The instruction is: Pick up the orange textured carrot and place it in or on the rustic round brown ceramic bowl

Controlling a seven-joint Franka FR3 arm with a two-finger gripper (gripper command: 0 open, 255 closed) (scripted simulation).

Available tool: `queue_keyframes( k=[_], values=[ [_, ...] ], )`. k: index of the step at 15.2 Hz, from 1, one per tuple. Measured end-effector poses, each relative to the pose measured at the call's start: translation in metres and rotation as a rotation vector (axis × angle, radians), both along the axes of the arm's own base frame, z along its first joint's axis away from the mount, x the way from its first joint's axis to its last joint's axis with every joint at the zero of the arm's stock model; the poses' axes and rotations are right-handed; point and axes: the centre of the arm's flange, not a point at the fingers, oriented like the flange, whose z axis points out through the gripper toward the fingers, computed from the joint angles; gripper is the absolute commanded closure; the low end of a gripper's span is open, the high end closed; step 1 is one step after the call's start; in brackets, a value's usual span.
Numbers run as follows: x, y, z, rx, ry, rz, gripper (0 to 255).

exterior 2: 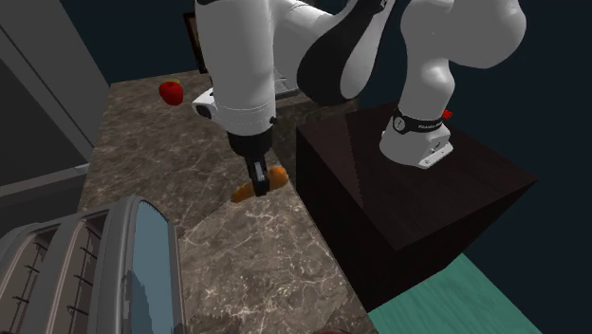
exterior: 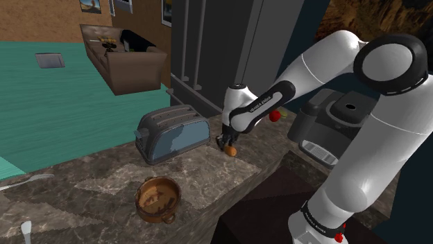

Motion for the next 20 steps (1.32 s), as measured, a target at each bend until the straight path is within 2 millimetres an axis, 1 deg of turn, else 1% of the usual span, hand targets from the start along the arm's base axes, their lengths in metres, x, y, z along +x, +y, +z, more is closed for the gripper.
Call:
queue_keyframes(
  k=[3, 5, 8, 10, 11, 13, 14, 17, 20],
  values=[
    [-0.004, 0.038, -0.001, 0.0, 0.0, 0.001, 255],
    [0.003, 0.062, 0.001, 0.0, 0.0, 0.0, 255],
    [-0.002, 0.101, -0.002, 0.0, 0.001, 0.001, 255],
    [-0.002, 0.127, 0.002, 0.0, 0.001, 0.001, 255],
    [0.001, 0.141, 0.003, 0.0, 0.001, 0.0, 255],
    [-0.002, 0.168, 0.003, 0.0, 0.0, 0.001, 255],
    [0.001, 0.184, 0.003, 0.0, 0.001, 0.001, 255],
    [0.001, 0.222, 0.002, 0.0, 0.0, 0.0, 255],
    [0.001, 0.259, 0.008, 0.0, 0.0, 0.0, 255]
  ],
)
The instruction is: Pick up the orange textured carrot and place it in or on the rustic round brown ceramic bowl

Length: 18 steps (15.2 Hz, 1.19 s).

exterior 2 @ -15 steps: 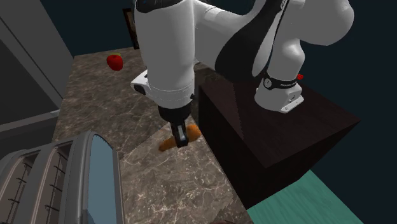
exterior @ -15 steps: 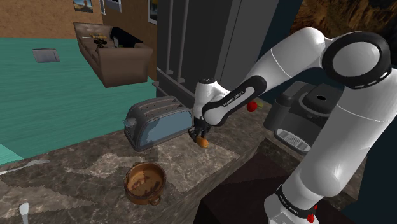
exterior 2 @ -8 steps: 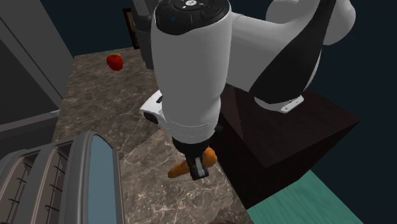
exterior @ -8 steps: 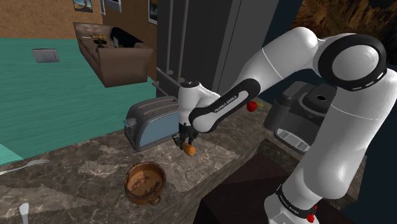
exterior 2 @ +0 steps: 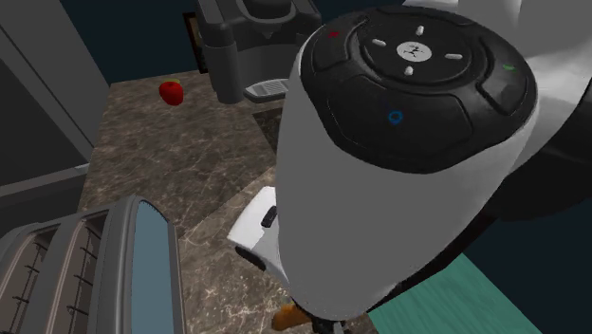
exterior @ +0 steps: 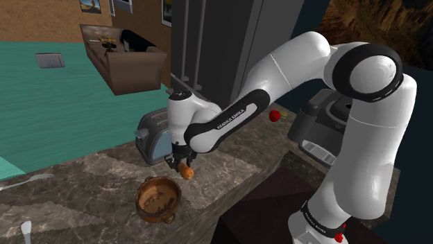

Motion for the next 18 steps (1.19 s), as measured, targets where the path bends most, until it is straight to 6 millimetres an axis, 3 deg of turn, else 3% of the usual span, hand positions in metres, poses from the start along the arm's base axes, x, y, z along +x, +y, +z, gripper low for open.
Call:
queue_keyframes(
  k=[8, 18],
  values=[
    [0.0, 0.106, 0.001, 0.001, 0.0, 0.0, 255],
    [0.0, 0.112, -0.049, 0.0, 0.0, -0.002, 255]
  ],
)
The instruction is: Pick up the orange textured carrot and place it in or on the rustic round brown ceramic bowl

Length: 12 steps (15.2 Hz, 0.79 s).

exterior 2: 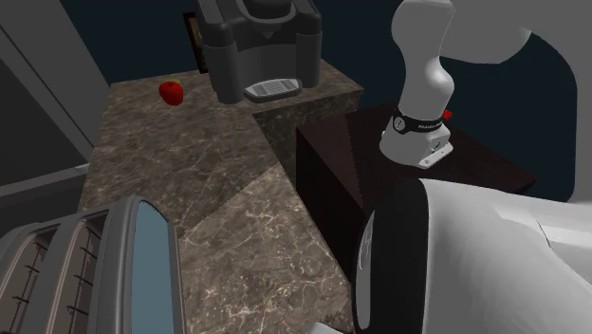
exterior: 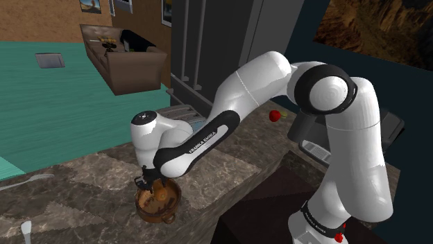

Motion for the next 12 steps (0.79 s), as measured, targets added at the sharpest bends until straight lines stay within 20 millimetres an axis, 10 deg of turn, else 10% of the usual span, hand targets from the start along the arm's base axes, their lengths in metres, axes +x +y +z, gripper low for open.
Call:
queue_keyframes(
  k=[11, 12],
  values=[
    [0.001, 0.0, -0.031, 0.0, 0.0, 0.0, 255],
    [0.001, 0.0, -0.032, 0.0, 0.0, 0.0, 0]
  ],
)
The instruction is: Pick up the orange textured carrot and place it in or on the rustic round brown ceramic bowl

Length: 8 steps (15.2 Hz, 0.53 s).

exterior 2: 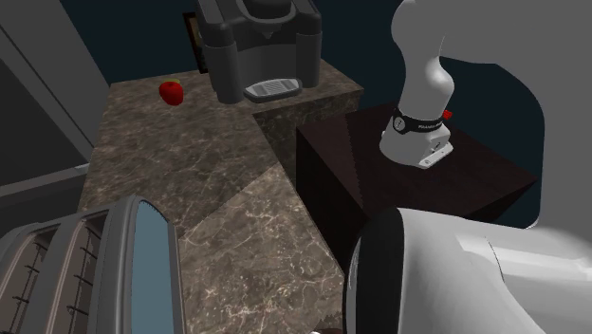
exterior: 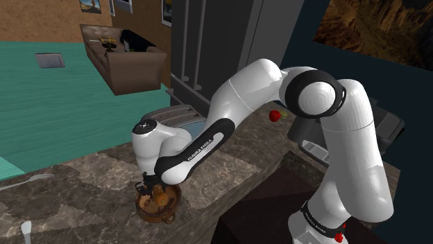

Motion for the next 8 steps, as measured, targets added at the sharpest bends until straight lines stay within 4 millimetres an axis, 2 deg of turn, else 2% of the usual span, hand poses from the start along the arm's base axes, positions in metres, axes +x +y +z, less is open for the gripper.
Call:
queue_keyframes(
  k=[6, 8],
  values=[
    [0.0, 0.0, 0.0, 0.0, 0.0, 0.0, 0],
    [0.0, 0.004, 0.016, 0.0, 0.0, 0.0, 0]
  ],
)
